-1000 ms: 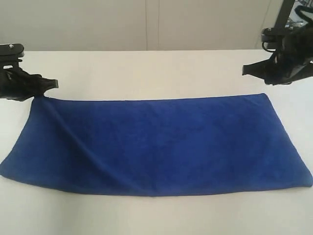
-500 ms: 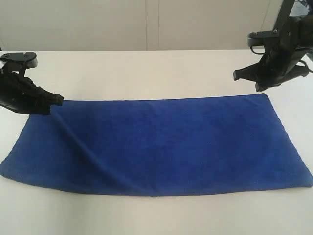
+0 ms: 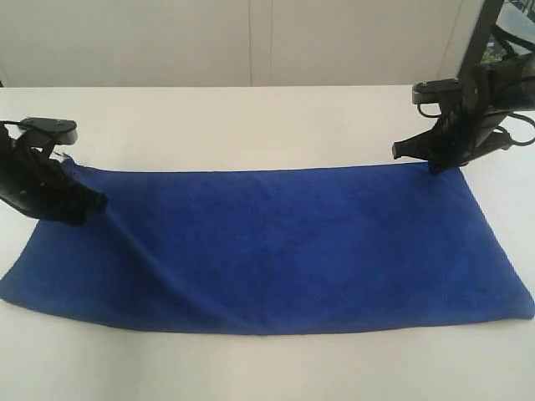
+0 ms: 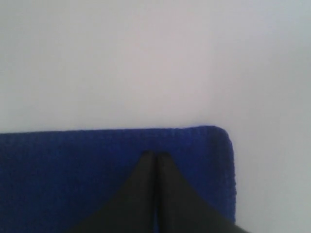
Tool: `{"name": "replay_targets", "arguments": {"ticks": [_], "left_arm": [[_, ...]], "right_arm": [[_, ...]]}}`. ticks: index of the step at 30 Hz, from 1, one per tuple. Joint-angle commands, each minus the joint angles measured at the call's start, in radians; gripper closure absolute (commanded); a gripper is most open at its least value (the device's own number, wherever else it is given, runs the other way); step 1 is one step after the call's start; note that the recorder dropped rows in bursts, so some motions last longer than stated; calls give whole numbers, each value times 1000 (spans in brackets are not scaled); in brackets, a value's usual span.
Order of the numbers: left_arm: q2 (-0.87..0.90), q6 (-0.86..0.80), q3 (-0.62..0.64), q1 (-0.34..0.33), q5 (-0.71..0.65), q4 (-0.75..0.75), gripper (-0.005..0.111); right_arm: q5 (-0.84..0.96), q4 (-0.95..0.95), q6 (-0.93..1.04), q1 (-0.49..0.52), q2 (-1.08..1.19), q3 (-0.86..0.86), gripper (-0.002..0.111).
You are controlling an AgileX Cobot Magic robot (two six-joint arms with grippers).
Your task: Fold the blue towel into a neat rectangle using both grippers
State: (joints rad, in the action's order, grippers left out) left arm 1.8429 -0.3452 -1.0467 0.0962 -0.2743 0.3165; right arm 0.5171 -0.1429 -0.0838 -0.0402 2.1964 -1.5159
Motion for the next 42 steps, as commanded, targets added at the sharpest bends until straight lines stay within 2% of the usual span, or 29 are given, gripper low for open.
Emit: {"name": "replay_targets", "arguments": {"ticks": [1,8,20,33,39,42], "left_arm": [[25,-17,0,-3,-52,-29,107],[33,-17,0,-3,-133,-173,107],[17,-17,-9,-3,-147,-169,107],[-187,-6,-71,-3,-346,-165,107],[-237,170,-66,-6,-543,-254,107],[-250,238,-30,-31,-575,-293,107]], "right_arm": [[-9,-14,10,12,2,-5,108],[4,-14,10,12,3,-5,108],[10,-14,10,12,3,-5,108],[47,-14,10,12,-79,-5,108],[146,-14,18,12,-156,-5,108],[194,-14,40,12,-186,-5,108]]}}
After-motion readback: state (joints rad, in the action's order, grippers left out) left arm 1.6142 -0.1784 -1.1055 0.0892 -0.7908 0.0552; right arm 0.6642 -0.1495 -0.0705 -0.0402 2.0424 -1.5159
